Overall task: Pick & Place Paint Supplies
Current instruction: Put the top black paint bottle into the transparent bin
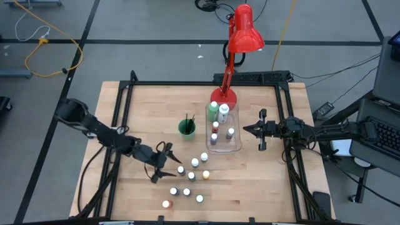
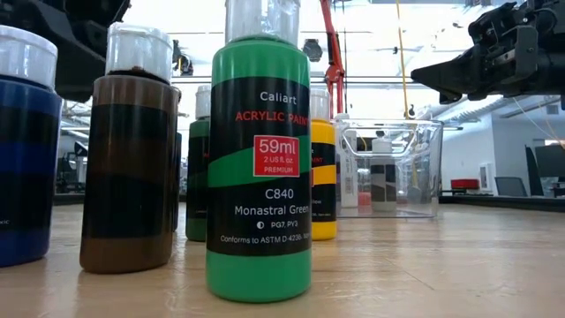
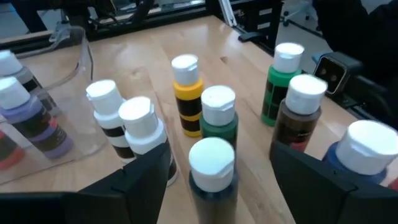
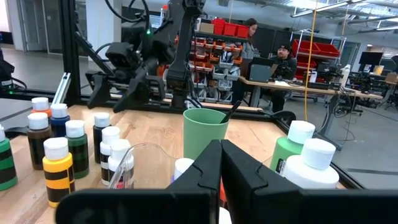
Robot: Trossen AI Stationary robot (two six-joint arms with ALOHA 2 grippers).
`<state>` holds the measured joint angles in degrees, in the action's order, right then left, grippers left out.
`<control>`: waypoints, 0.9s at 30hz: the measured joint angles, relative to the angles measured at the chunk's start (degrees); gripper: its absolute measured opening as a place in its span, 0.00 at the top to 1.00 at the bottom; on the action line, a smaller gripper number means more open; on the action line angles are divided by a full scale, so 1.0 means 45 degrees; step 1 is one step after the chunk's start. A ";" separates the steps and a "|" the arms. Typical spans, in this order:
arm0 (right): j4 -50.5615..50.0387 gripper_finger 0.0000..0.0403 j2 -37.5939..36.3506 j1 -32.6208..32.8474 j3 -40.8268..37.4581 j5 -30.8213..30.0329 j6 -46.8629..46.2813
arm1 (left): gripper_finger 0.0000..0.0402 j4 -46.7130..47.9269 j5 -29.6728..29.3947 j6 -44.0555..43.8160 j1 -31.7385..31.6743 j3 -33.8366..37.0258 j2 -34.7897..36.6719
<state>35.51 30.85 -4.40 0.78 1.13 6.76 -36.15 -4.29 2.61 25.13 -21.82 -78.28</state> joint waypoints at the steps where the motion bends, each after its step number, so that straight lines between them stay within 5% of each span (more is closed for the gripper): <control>1: 0.0000 0.99 0.0000 0.0000 0.0000 0.0000 0.0005 | 0.31 -0.0051 -0.0005 -0.0042 -0.0027 -0.0006 -0.0109; 27: -0.0032 0.99 0.0000 0.0000 0.0000 0.0000 -0.0015 | 0.37 -0.1348 -0.0398 -0.0529 -0.0108 -0.0020 -0.1302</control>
<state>35.36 30.85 -4.40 0.78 1.13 6.70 -42.22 -6.09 0.23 24.64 -21.91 -84.14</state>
